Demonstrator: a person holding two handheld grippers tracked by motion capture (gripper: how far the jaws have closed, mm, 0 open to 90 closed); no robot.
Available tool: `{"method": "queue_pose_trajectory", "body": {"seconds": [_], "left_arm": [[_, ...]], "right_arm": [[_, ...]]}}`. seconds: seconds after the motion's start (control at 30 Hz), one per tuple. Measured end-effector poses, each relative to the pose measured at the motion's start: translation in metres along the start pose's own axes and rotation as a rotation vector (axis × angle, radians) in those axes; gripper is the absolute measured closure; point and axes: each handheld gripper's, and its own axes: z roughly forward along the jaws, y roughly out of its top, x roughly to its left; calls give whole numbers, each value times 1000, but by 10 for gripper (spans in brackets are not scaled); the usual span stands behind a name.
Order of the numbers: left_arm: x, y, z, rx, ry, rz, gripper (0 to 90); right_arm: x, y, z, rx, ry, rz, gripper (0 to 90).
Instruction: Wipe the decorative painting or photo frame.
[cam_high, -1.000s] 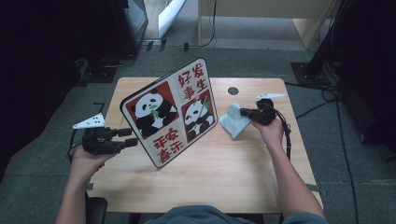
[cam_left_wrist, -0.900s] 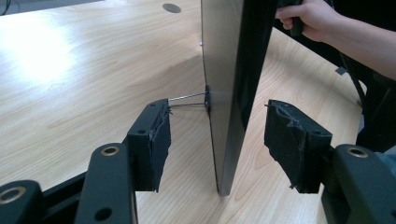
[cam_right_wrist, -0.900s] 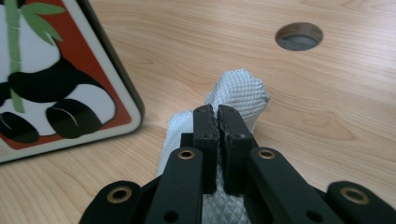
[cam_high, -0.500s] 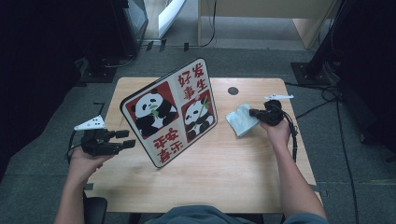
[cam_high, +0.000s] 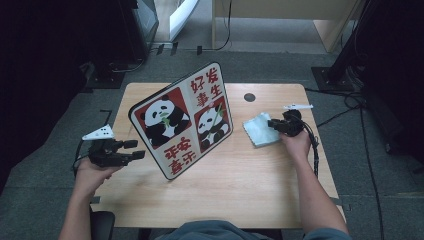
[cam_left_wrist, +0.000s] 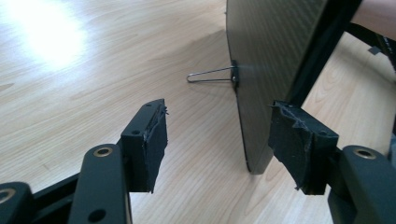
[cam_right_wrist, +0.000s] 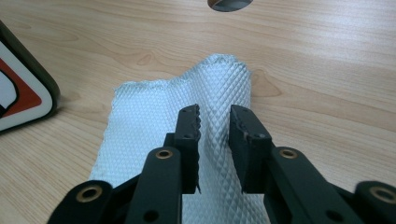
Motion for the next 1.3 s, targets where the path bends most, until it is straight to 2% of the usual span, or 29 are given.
{"method": "queue_pose_trajectory", "body": {"seconds": [0.23,0.5,0.63,0.8,0.87,1.1,1.2,1.3], "left_arm": [[3,-2,5,-8,11,7,369],[7,-3,15,30,26,19,370],[11,-3,18,37,30,15,369],[15,-3,21,20,41,0,369],[15,-4,22,14,79,-13,372],[18,-5,27,23,96,10,382],[20,-6,30,27,90,3,383],[20,-6,33,24,103,4,383]], "right_arm": [[6,1,-4,-24,-9,-15,604],[14,0,-11,-26,7,-17,535],[22,-3,-18,-40,28,-40,534],[27,-7,-26,-40,41,-54,532],[31,-9,-28,-43,47,-64,530],[46,-15,-36,-38,78,-118,505],[51,-18,-39,-37,86,-135,490],[54,-22,-41,-30,92,-137,483]]}}
